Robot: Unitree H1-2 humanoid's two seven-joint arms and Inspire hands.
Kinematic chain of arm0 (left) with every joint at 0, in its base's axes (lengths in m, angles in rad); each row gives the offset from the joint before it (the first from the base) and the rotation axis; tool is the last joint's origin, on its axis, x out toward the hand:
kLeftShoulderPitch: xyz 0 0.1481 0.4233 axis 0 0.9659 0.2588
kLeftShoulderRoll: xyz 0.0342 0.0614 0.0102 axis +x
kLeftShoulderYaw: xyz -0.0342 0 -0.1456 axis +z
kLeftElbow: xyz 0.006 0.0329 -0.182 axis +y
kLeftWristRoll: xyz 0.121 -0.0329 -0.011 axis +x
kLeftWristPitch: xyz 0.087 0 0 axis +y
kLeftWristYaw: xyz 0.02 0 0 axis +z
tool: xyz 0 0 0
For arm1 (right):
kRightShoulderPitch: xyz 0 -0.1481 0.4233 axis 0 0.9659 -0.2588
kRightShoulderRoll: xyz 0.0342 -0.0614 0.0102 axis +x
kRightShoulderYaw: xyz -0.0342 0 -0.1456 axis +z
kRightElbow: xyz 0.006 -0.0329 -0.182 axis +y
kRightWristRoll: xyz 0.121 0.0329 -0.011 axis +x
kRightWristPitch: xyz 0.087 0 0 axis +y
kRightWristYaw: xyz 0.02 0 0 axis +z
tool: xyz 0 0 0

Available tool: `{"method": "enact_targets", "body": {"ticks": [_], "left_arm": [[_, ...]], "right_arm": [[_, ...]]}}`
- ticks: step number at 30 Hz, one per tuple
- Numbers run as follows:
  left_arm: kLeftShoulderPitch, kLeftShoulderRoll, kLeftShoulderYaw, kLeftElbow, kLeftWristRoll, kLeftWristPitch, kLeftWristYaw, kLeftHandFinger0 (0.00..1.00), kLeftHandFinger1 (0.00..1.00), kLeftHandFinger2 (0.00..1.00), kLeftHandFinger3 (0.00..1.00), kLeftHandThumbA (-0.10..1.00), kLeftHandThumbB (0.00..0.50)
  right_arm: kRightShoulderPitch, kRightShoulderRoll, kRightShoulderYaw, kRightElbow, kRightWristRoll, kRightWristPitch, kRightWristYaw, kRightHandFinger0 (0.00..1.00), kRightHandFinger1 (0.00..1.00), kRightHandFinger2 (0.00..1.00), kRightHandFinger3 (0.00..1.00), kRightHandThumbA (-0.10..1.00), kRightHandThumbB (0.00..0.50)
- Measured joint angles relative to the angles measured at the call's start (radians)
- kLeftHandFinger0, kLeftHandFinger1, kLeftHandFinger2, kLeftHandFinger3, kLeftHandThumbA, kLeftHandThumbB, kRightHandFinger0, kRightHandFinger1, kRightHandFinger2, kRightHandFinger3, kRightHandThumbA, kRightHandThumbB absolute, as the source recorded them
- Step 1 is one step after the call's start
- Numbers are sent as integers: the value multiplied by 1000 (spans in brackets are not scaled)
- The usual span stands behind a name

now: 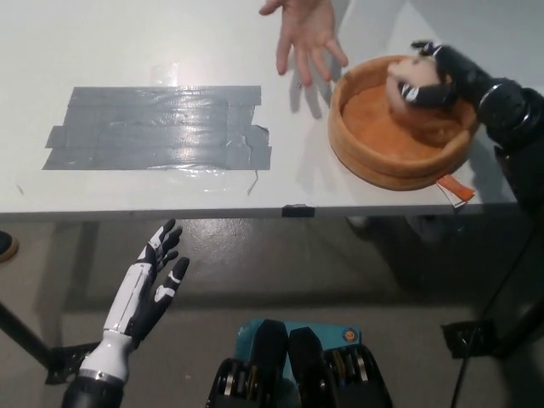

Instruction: An emotional support dumpling is kept in a soft plate infront in the middle of the desk infront of the robot. The robot extends its right arm to pick up the dumpling and hands it to a person

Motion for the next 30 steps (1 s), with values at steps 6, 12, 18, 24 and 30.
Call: {"method": "enact_targets", "body": {"ticks": [6, 12, 18, 24, 30], "left_arm": [[-28, 0, 2, 11, -1, 0, -1, 985, 1000, 1000, 1000, 837, 288], [-35, 0, 2, 12, -1, 1, -7, 981, 1000, 1000, 1000, 846, 272], [-35, 1, 2, 12, -1, 1, -10, 979, 1000, 1000, 1000, 837, 262], [-33, 1, 2, 11, -1, 1, -12, 983, 1000, 1000, 1000, 835, 273], [-33, 1, 2, 11, -1, 2, -16, 977, 1000, 1000, 1000, 830, 268]], "right_arm": [[-1, 15, -159, -183, 70, -5, -33, 157, 629, 1000, 917, -100, 142], [0, 69, -292, -415, 156, 27, -37, 103, 609, 993, 835, -100, 139], [0, 95, -285, -555, 178, 55, -39, 0, 477, 842, 712, -100, 180], [-7, 113, -195, -456, 138, 50, -59, 41, 538, 852, 705, -100, 172], [-48, 137, -131, -288, 106, 30, -85, 51, 562, 951, 881, -100, 181]]}}
